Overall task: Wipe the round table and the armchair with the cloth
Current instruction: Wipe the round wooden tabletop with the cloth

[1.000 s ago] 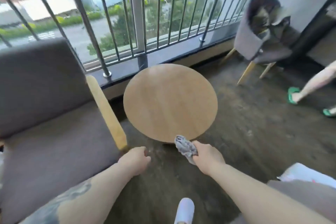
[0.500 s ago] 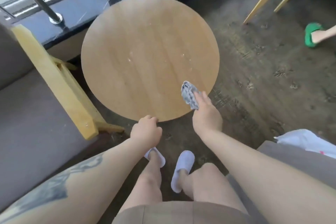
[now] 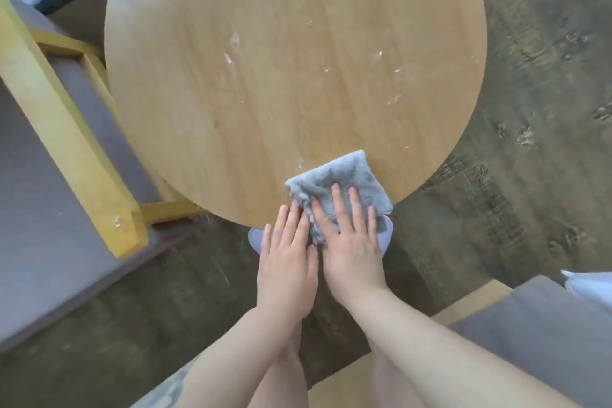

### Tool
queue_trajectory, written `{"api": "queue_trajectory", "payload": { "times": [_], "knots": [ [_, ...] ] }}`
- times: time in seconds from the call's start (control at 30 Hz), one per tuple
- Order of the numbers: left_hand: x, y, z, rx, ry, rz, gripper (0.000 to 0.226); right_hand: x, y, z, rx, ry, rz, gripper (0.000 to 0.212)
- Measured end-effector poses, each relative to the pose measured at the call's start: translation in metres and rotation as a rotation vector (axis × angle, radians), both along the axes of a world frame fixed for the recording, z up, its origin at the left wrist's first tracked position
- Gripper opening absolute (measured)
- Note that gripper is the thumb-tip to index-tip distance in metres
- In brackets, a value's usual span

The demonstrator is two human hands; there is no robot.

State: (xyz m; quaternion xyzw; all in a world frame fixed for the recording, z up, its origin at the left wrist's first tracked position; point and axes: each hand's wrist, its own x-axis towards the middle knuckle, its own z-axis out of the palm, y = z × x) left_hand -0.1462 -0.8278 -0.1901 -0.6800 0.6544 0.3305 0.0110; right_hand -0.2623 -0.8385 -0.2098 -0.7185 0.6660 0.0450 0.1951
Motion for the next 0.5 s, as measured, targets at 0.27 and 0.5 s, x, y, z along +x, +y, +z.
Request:
{"api": "queue_trajectory", "payload": {
  "times": [0.27,0.5],
  "knots": [
    [0.017,-0.003,-0.016,-0.109,0.007,0.102,0.065,0.009,-0.056,-0.003,-0.047,-0.013,0.022,0.061],
    [0.042,0.002,-0.018,-0.160,-0.109,0.069,0.058,-0.034,-0.053,-0.017,-0.120,0.057,-0.004,0.064]
  ]
}}
